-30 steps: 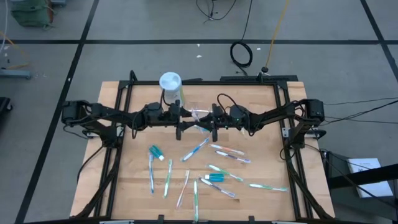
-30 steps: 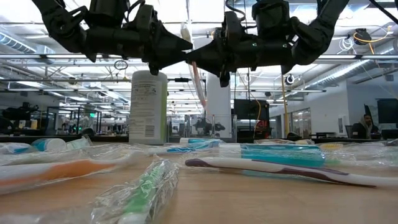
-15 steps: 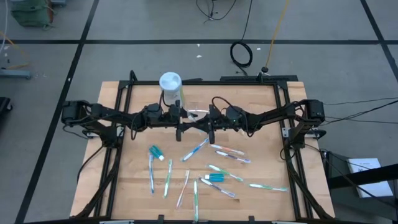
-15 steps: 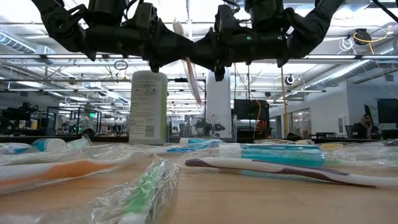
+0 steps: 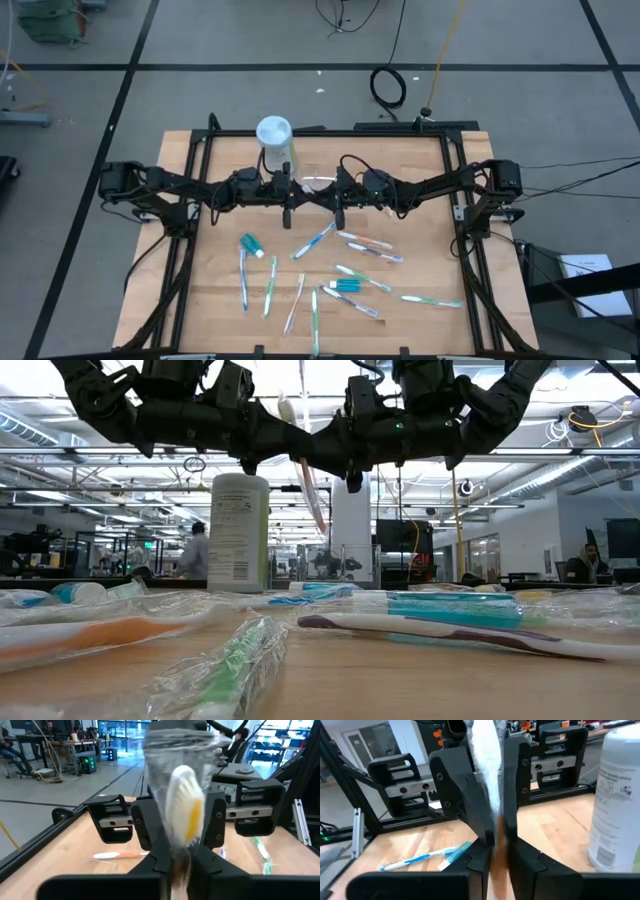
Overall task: Pick & Place toothbrushing station
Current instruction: Put the orange toothbrush into the transparent organizer
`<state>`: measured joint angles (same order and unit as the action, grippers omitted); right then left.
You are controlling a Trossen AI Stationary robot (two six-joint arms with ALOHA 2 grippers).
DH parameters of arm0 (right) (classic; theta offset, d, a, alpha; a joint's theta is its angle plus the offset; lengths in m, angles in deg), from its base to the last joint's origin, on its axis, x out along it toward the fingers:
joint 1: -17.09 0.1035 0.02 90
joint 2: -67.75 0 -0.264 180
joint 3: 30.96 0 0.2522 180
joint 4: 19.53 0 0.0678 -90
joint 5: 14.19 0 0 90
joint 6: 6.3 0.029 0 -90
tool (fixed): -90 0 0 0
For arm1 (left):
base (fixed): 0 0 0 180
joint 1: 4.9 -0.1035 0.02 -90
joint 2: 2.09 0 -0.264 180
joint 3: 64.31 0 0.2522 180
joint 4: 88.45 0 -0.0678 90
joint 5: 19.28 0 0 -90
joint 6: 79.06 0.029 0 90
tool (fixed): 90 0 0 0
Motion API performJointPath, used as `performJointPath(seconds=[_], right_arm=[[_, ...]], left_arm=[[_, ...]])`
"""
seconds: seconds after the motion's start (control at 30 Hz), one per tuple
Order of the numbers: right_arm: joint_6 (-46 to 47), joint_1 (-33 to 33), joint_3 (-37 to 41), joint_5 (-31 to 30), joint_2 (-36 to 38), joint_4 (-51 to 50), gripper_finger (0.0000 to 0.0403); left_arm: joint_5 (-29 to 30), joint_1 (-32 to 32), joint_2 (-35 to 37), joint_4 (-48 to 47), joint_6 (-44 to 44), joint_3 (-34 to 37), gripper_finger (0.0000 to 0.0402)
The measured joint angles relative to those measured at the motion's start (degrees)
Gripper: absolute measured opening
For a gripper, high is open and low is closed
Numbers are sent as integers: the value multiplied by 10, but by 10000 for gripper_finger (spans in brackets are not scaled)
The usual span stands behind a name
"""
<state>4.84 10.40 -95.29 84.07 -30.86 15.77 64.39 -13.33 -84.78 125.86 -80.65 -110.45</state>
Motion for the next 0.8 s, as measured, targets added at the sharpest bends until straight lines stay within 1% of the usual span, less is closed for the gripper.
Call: performJointPath(seconds=[0.07, 0.17, 0.27, 0.33, 0.47, 0.57, 0.67, 0.73, 0.8], right_arm=[[-1, -2, 0, -7, 0, -12, 44], [-1, -5, -1, -23, 0, -34, 52], [1, -8, 0, -20, 1, -54, 69], [-1, -9, 0, -23, 0, -65, 83], [-3, -10, 0, -29, 15, -97, 113], [-19, -14, 0, -24, 45, -164, 131], [-42, -18, 0, -26, 86, -258, 143], [-43, -18, 0, -50, 115, -319, 145], [-35, -19, 1, -77, 137, -354, 145]], left_arm=[[1, 0, 0, -5, 0, 0, 11], [6, -1, -1, -14, 1, 0, 13], [24, -1, -1, -23, 15, 0, 30], [44, -1, 0, -37, 32, 0, 34], [74, 0, 0, -51, 45, 0, 19], [87, -1, 2, -59, 43, 0, 8], [113, -1, 13, -73, 43, 0, 17], [143, -1, 23, -85, 43, 0, 23], [167, -3, 41, -96, 43, 0, 24]])
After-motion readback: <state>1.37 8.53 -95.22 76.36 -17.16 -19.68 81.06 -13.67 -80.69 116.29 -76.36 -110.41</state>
